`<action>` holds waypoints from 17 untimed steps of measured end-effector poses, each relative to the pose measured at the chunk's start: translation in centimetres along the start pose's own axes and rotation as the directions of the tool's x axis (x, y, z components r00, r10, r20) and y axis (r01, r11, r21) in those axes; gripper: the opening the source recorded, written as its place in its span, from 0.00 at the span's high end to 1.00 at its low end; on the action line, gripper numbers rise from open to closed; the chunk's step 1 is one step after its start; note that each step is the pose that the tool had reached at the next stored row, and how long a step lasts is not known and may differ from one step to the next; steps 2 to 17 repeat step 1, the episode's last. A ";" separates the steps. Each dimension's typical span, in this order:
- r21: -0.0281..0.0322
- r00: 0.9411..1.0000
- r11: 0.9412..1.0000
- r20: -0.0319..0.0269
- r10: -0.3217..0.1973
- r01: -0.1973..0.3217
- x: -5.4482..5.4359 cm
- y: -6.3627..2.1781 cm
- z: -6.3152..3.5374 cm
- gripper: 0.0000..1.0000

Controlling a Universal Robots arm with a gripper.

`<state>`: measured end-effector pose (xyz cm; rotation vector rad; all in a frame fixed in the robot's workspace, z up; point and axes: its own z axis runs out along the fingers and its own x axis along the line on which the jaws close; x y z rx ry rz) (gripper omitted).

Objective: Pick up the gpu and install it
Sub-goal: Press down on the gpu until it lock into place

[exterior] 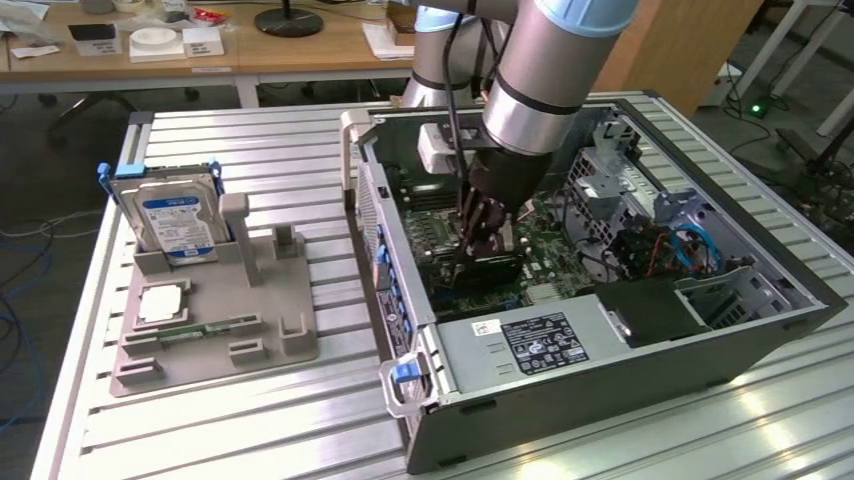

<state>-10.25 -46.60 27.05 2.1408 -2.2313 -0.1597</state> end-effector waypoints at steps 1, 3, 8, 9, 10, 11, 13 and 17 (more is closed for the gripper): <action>0.000 1.000 1.000 0.000 0.000 0.000 0.0 0.00 0.00 0.90; 0.000 1.000 1.000 0.000 0.000 0.000 0.0 0.00 0.00 0.90; 0.000 1.000 1.000 0.000 0.000 0.000 0.0 0.00 0.00 0.90; 0.000 1.000 1.000 0.000 0.000 0.000 0.0 0.00 0.00 0.90; 0.000 1.000 1.000 0.000 0.000 0.000 0.0 0.00 0.00 0.90; 0.000 1.000 1.000 0.000 0.000 0.000 0.0 0.00 0.00 0.90; 0.000 1.000 1.000 0.000 0.000 0.000 0.0 0.00 0.00 0.90; 0.000 1.000 1.000 0.000 0.000 0.000 0.0 0.00 0.00 0.90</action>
